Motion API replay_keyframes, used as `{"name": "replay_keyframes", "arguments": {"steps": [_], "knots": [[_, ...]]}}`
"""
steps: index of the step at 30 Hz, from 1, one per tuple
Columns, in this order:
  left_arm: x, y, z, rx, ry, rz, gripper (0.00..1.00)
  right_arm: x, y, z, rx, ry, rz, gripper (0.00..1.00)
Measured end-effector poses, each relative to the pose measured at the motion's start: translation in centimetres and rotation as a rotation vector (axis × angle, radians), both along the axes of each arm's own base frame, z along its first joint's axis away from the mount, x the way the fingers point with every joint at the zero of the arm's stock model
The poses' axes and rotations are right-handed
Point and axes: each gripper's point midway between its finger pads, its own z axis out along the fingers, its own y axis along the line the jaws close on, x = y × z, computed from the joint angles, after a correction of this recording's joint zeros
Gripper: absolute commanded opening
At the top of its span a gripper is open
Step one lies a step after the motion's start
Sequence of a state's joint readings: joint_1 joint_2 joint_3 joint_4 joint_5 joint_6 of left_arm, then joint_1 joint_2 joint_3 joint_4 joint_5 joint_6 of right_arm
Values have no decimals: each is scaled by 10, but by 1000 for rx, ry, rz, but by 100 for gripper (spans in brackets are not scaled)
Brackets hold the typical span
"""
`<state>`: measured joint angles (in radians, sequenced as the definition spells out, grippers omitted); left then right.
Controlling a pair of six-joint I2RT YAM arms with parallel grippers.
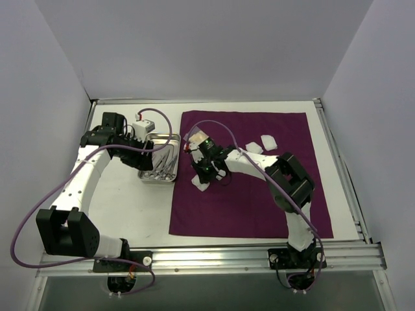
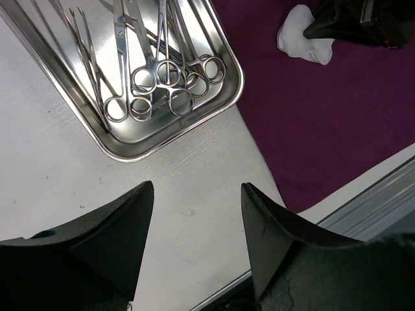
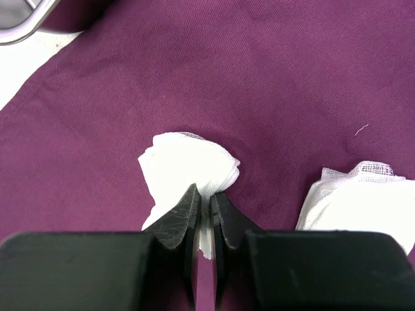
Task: Prepare the surgical pack
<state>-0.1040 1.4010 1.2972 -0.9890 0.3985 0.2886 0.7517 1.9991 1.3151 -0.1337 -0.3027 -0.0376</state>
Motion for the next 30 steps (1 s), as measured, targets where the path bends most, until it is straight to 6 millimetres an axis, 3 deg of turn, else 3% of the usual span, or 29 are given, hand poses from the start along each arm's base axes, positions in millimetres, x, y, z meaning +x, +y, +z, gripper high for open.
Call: {"name": "replay_keyframes", "arguments": {"steps": [7, 14, 17, 24, 30], "knots": [[1, 1, 0, 6, -6, 3, 66, -4, -1, 13, 16, -10, -6, 0], [1, 2, 4, 7, -19, 5, 66, -3, 5, 77, 137, -79, 18, 0], [0, 2, 5, 7, -25, 5, 66, 1, 0, 96, 170, -92, 45, 0], [1, 3, 5, 20, -28, 9, 66, 39, -66, 84, 116, -65, -31, 0], [-2, -9, 1, 49, -27, -38, 66, 43, -78, 62, 74, -25, -18, 0]]}}
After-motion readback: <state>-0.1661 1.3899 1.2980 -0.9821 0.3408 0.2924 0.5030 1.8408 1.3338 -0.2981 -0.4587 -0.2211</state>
